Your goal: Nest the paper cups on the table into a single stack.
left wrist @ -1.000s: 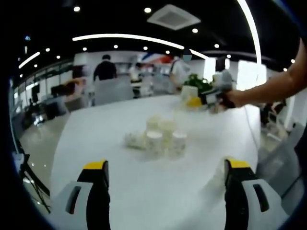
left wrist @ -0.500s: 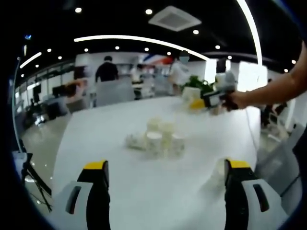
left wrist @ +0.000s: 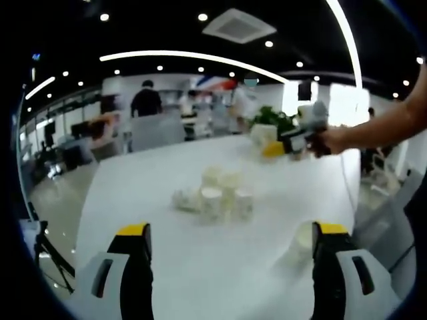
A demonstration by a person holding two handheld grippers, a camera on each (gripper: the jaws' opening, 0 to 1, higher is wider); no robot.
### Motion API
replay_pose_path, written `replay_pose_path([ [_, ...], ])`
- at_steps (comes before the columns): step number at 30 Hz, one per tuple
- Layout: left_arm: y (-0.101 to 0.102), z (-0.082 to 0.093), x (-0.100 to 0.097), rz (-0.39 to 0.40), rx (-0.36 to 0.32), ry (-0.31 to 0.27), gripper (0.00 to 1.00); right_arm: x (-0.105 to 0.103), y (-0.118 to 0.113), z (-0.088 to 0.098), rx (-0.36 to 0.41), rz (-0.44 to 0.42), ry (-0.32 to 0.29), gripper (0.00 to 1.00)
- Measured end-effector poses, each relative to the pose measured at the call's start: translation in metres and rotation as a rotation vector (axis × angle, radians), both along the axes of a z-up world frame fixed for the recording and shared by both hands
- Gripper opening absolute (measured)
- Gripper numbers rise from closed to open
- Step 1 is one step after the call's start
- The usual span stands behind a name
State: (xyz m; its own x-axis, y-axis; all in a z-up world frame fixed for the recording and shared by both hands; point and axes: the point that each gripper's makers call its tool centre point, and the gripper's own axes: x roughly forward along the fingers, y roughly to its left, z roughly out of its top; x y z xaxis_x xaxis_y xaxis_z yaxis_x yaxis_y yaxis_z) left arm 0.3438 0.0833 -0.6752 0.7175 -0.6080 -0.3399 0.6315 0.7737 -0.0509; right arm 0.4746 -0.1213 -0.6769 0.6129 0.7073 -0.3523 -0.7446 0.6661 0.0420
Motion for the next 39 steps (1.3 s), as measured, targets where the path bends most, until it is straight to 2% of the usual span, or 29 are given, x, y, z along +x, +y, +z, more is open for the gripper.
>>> replay_pose_path([
  [20, -0.011, 0.009, -0.001, -0.03, 0.0, -0.008, 0.98, -0.023, 0.012, 0.004, 0.0, 0.022, 0.009, 0.35],
  [39, -0.023, 0.025, 0.001, -0.06, -0.019, -0.024, 0.97, -0.056, 0.024, 0.01, 0.01, 0.054, 0.022, 0.35],
])
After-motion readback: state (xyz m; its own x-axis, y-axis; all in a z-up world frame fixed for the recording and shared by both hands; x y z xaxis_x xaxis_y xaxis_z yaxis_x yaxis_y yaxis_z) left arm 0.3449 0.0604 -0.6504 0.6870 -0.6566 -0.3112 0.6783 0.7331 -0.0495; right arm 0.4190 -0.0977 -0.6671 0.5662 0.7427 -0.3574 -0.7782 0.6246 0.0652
